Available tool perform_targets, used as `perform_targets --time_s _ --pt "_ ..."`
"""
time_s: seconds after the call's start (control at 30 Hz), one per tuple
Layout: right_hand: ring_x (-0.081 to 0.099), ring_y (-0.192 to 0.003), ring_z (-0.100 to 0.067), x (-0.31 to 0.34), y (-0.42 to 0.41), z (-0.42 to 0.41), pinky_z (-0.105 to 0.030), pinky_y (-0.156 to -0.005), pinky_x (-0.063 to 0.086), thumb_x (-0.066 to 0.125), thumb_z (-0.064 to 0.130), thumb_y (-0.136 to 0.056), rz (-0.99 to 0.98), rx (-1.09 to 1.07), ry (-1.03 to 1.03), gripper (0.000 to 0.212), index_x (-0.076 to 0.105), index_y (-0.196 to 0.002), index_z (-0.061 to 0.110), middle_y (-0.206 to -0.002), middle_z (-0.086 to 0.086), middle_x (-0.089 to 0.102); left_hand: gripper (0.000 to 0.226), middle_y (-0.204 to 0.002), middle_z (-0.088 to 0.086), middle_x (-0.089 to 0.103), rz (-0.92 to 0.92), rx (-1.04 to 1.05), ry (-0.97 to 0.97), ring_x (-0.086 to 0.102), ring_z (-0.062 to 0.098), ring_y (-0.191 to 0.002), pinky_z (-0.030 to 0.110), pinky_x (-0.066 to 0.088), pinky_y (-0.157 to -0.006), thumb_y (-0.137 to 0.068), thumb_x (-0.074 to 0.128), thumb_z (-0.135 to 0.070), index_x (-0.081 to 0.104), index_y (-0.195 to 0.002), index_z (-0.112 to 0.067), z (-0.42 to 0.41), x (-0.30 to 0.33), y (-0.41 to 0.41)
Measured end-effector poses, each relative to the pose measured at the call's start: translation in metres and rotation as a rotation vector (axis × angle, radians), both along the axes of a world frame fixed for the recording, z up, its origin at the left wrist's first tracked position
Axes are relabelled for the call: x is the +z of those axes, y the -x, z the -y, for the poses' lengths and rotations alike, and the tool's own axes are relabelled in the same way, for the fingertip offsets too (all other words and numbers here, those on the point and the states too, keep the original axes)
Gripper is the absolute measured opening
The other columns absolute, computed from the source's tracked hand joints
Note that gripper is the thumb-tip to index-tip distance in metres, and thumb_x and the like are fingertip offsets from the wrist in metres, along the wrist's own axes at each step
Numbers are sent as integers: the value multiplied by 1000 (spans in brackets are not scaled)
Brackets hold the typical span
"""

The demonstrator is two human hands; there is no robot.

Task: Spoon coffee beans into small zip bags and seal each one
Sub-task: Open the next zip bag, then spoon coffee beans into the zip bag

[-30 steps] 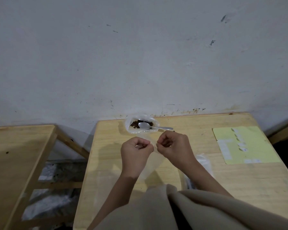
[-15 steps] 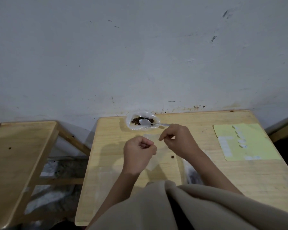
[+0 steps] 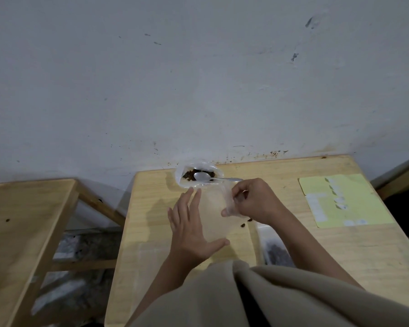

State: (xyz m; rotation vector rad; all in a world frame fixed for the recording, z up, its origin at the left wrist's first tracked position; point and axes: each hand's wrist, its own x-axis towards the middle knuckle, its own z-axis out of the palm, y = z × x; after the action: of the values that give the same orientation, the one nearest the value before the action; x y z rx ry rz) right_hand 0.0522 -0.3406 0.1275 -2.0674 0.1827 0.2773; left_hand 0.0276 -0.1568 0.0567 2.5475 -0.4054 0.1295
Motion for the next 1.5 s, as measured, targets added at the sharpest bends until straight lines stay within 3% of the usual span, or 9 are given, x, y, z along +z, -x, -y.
perform_targets --time_s 0.1,0.37,0.63,0.83,0.93,1.03,1.2,1.33,1.5 --pt "49 -52 -5 4 0 0 -14 -44 37 92 24 -50 -55 94 29 39 63 -74 14 -66 8 55 120 -146 1 23 2 -3 -46 24 22 -135 62 26 -105 -53 62 -73 13 -145 -14 -5 -13 2" --pt "60 -71 -20 -1 -5 5 -34 -53 49 82 15 -63 -132 209 -4 33 60 -87 16 -95 -9 64 110 -136 8 32 60 -52 -38 36 27 -120 45 33 -101 -58 61 -61 14 -141 -8 -10 -27 1" --pt "52 -65 -10 -6 -7 -3 -23 -56 45 86 29 -63 -185 227 34 36 57 -85 22 -85 10 55 129 -146 3 29 -110 32 9 22 17 -135 52 16 -110 -49 61 -80 17 -147 -10 -2 -21 2" --pt "55 -61 -3 -25 -10 -14 -16 -50 45 75 26 -78 -104 77 -89 19 60 -76 14 -82 5 63 109 -134 5 42 -111 47 96 35 14 -119 28 29 -101 -59 63 -65 29 -144 -5 6 -11 -9" --pt "61 -70 -14 -40 -22 -6 -29 -57 50 72 40 -78 -51 -92 17 27 60 -73 16 -77 4 64 114 -131 -4 33 -213 104 152 35 12 -116 27 33 -96 -54 70 -65 24 -146 -15 -4 -14 -18" --pt "56 -87 -15 -65 -41 8 -21 -67 40 68 37 -83 22 -131 202 21 59 -89 18 -96 0 59 125 -140 -10 12 -388 118 199 29 15 -131 24 32 -99 -52 81 -61 14 -149 -19 -12 -16 -35" --pt "50 -107 -27 -102 -81 18 -34 -74 46 63 26 -86 25 -148 357 32 55 -113 12 -110 -9 57 134 -152 -12 -19 -674 141 296 19 17 -143 30 30 -110 -48 88 -55 7 -151 -28 -15 -18 -79" --pt "59 -92 -27 -117 -110 13 -36 -72 48 57 27 -88 -69 -58 510 23 51 -108 18 -95 -4 64 133 -152 -2 -30 -760 161 236 18 21 -144 29 28 -108 -51 88 -53 4 -152 -29 -14 -19 -118" --pt "58 -59 -22 -120 -129 8 -32 -60 51 58 18 -86 -156 -13 455 10 51 -91 21 -78 -2 65 124 -146 -2 -3 -739 130 193 22 20 -137 20 27 -94 -58 86 -50 8 -150 -21 -11 -15 -145"
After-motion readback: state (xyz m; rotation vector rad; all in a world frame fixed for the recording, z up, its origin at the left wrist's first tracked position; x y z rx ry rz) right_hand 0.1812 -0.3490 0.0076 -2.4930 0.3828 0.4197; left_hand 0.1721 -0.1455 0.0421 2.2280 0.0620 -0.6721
